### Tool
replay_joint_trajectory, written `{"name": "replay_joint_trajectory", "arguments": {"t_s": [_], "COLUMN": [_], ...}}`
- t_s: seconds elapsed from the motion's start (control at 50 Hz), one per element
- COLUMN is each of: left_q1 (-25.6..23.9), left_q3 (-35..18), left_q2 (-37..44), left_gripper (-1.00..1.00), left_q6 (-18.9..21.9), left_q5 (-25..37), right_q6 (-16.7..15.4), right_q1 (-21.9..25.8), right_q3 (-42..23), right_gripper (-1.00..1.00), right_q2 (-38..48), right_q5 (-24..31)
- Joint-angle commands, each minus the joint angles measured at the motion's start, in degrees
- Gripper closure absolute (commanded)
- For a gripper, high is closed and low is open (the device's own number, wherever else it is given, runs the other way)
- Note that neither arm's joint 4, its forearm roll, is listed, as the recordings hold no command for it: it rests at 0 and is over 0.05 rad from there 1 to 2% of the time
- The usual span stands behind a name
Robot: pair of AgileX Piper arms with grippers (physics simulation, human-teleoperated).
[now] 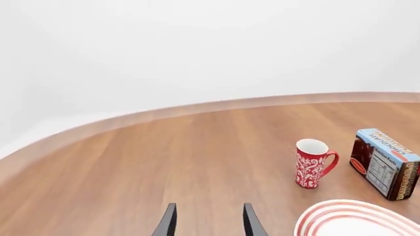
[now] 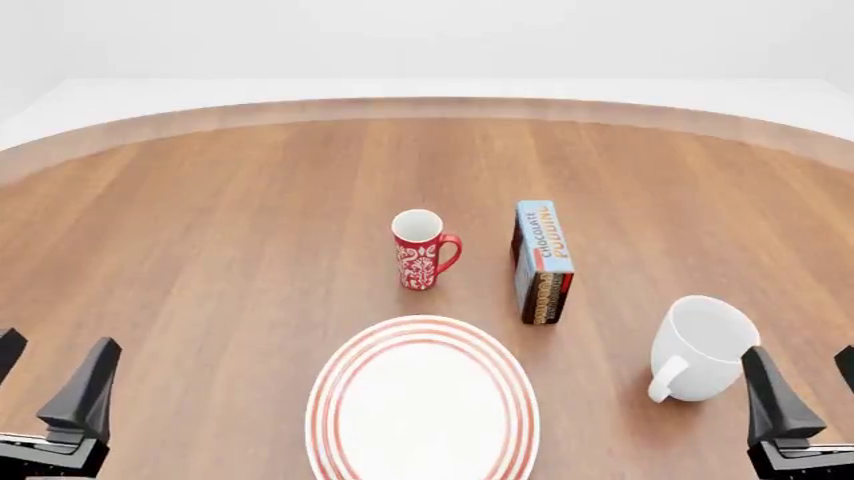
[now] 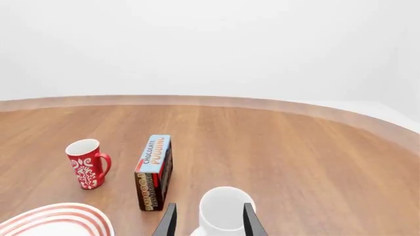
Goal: Pick up the white mug and put it on the plate, and put the chocolate pudding to the right of the plate.
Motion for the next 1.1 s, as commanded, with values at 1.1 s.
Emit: {"name": "replay_joint_trajectory", "arguments": {"t_s": [1.1], "left_q1": [-23.88], "left_q3": [-9.90], "left_q2": [22.66], "left_gripper": [-1.00], "left_q6": [7.54], "left_q5": [-13.98], "right_q6": [-0.37], "right_q1": [0.18], "right_q3": [-0.03], "right_gripper": [-1.00], "right_q2": [-0.11], "right_q5": [0.16]}}
